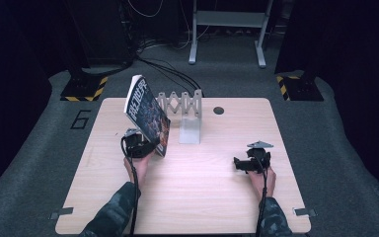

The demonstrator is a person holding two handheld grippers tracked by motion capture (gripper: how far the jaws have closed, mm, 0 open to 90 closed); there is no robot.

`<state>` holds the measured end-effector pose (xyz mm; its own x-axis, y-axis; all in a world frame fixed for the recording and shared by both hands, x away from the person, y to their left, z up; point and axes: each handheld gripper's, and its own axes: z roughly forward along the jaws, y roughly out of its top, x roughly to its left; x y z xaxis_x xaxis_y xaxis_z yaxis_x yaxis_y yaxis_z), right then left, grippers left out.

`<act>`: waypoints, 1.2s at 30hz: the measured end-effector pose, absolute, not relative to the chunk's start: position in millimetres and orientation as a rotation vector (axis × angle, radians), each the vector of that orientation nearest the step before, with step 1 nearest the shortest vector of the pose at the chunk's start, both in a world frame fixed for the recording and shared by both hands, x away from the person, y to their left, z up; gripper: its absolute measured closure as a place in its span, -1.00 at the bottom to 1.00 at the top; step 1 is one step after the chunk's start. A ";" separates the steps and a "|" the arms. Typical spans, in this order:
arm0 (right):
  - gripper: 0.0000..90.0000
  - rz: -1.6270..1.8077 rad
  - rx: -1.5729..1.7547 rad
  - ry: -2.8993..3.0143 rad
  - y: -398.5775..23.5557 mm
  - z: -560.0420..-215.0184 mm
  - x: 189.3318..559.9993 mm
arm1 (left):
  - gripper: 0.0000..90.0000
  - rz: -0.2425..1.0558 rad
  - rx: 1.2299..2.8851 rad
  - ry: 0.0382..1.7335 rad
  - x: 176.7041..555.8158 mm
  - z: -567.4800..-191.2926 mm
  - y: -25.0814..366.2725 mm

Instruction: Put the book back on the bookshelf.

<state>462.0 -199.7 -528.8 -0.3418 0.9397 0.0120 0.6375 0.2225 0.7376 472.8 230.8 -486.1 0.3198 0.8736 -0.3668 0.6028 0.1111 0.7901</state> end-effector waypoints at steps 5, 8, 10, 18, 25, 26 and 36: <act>-0.86 0.918 1.454 2.061 -199.6 -528.7 461.9 | -0.07 0.379 1.628 1.371 471.1 -484.0 233.8; -0.86 0.918 1.452 2.062 -199.7 -528.8 462.0 | -0.28 0.402 1.652 1.359 468.6 -480.7 235.5; -0.86 0.918 1.452 2.062 -199.7 -528.7 462.0 | -0.35 0.440 1.675 1.339 465.2 -476.5 236.5; -0.85 0.917 1.462 2.059 -199.2 -528.6 461.5 | -0.59 0.532 1.725 1.270 439.3 -458.4 239.5; -0.85 0.918 1.455 2.061 -199.6 -528.7 461.8 | -0.66 0.565 1.803 1.212 410.4 -451.9 248.3; -0.85 0.918 1.458 2.060 -199.4 -528.6 461.6 | -0.67 0.565 1.803 1.212 410.4 -451.9 248.3; -0.85 0.916 1.462 2.059 -199.2 -528.5 461.3 | -0.73 0.621 1.864 1.276 372.0 -469.0 283.2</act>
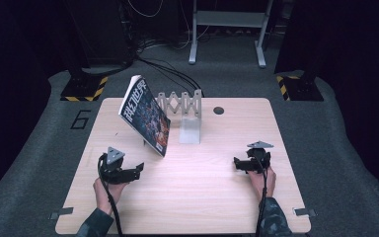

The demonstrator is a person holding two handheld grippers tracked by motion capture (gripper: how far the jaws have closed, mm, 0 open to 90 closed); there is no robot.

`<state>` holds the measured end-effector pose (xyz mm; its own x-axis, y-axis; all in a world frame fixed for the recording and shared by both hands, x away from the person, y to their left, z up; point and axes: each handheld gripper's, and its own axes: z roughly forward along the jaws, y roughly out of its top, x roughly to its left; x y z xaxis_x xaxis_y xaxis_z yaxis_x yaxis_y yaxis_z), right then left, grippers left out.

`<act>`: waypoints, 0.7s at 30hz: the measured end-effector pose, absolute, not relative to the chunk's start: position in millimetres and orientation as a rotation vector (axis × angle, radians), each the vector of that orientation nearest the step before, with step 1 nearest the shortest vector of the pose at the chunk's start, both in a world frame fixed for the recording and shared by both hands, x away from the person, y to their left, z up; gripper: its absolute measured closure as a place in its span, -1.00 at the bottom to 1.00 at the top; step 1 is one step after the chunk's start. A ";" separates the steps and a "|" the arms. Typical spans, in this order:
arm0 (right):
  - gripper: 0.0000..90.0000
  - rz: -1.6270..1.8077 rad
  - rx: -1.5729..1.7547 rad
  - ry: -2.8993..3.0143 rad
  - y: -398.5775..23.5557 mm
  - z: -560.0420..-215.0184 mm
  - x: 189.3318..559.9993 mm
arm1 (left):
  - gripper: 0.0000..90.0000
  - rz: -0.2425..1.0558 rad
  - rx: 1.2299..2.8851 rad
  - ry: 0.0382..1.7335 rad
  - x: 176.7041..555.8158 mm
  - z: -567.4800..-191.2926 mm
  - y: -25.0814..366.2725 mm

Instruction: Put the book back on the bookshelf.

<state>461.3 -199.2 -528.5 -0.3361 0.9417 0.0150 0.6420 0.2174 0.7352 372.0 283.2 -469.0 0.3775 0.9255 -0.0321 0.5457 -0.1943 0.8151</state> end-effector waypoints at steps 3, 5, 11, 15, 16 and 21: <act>-0.85 0.915 1.462 2.059 -199.2 -528.5 461.3 | -0.77 0.613 1.870 1.320 364.1 -480.2 293.2; -0.85 0.913 1.462 2.060 -199.1 -528.4 461.3 | -0.80 0.608 1.877 1.333 361.7 -484.0 296.1; -0.85 0.914 1.461 2.062 -199.3 -528.2 461.2 | -0.85 0.627 1.900 1.420 352.7 -515.0 311.4; -0.85 0.914 1.460 2.063 -199.3 -528.3 461.2 | -0.84 0.628 1.912 1.464 352.7 -529.1 315.5; -0.85 0.915 1.457 2.064 -199.4 -528.3 461.3 | -0.85 0.645 1.913 1.459 352.0 -531.3 314.9; -0.84 0.916 1.452 2.063 -199.3 -528.4 461.5 | -0.86 0.639 1.902 1.465 350.9 -532.1 314.1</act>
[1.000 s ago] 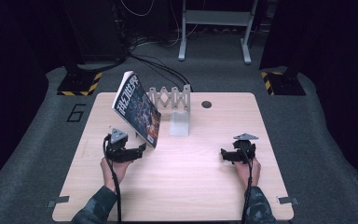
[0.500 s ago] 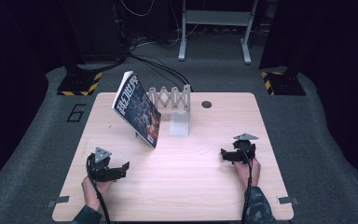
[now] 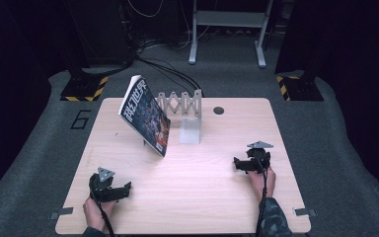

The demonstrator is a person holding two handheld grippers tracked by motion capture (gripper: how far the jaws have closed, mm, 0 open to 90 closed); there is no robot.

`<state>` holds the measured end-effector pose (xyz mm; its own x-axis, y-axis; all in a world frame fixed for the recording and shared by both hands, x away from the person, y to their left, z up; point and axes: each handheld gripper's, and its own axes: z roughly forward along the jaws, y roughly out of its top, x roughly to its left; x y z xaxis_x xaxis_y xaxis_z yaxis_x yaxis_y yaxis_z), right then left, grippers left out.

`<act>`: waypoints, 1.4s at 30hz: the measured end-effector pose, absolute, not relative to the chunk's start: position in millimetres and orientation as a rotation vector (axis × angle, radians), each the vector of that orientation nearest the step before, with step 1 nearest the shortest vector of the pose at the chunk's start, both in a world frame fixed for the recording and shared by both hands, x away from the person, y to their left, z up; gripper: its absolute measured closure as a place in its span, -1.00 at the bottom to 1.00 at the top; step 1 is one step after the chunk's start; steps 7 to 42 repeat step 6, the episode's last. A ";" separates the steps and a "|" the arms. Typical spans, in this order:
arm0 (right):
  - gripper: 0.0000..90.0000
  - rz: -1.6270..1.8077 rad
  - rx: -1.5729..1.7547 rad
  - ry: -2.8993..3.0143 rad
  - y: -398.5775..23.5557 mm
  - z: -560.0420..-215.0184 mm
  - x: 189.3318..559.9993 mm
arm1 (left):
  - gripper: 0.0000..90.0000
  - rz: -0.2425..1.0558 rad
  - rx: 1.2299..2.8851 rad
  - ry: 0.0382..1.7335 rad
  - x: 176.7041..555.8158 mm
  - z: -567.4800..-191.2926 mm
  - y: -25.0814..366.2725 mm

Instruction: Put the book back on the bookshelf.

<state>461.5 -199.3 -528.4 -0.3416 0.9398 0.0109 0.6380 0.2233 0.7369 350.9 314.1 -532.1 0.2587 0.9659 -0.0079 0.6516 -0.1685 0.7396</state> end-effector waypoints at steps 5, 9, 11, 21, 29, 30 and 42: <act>-0.83 0.914 1.452 2.064 -199.3 -528.4 461.5 | -0.86 0.642 1.914 1.448 351.7 -532.0 315.6; -0.83 0.914 1.453 2.063 -199.2 -528.4 461.4 | -0.86 0.642 1.914 1.448 351.7 -532.0 315.6; -0.83 0.914 1.453 2.063 -199.2 -528.4 461.4 | -0.86 0.642 1.914 1.448 351.7 -532.0 315.6; -0.83 0.914 1.453 2.063 -199.2 -528.4 461.4 | -0.86 0.642 1.914 1.448 351.7 -532.0 315.6; -0.83 0.914 1.453 2.063 -199.2 -528.4 461.4 | -0.86 0.642 1.914 1.448 351.7 -532.0 315.6; -0.83 0.914 1.453 2.063 -199.2 -528.4 461.4 | -0.86 0.642 1.914 1.448 351.7 -532.0 315.6; -0.83 0.914 1.453 2.063 -199.2 -528.4 461.4 | -0.86 0.642 1.914 1.448 351.7 -532.0 315.6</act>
